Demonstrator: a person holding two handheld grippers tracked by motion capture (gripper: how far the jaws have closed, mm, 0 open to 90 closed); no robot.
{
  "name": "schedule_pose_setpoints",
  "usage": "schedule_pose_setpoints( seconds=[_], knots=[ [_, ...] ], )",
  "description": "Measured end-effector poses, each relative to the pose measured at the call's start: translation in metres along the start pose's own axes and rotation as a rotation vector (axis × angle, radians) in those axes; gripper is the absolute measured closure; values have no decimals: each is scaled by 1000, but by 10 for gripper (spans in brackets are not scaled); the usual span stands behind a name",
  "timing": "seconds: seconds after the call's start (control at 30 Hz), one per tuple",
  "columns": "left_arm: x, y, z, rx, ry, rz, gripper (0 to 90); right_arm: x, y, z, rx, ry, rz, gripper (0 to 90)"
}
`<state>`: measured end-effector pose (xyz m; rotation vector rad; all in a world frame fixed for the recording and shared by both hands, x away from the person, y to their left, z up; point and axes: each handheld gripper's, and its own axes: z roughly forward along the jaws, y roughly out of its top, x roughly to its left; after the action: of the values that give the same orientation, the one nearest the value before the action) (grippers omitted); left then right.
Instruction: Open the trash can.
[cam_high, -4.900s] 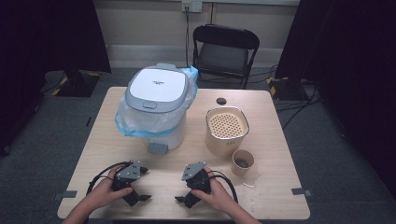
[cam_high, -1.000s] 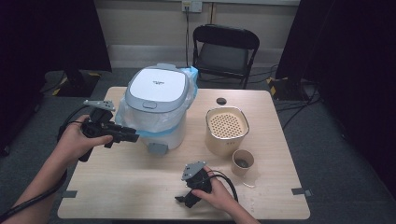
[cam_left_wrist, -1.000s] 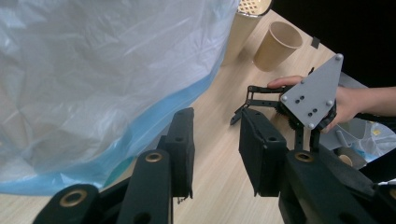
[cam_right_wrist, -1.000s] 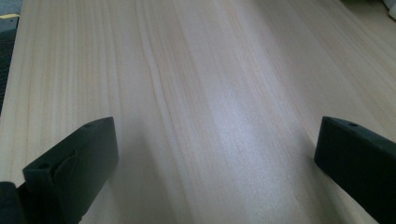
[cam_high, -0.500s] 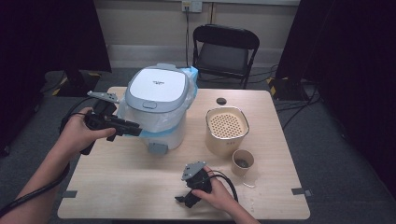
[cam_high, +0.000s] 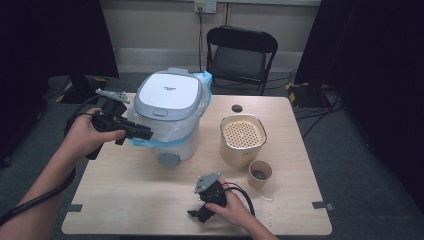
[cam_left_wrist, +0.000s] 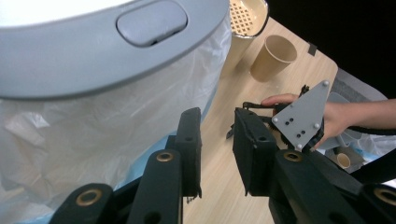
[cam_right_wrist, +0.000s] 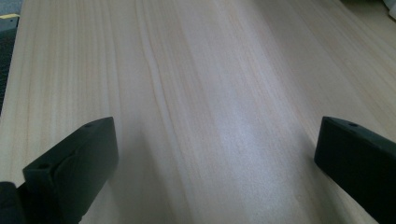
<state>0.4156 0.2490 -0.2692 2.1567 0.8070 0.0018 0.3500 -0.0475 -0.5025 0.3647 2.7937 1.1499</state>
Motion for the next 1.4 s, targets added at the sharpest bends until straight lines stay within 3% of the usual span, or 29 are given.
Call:
schedule_pose_setpoints(
  seconds=[0.9,1.13,1.4],
  knots=[
    [-1,33,7,10,23,20,786,0,0,0,2,0,3,0],
    [5,39,8,-18,36,-9,815,0,0,0,2,0,1,0],
    [7,45,7,-47,69,-10,859,0,0,0,2,0,1,0]
  ],
)
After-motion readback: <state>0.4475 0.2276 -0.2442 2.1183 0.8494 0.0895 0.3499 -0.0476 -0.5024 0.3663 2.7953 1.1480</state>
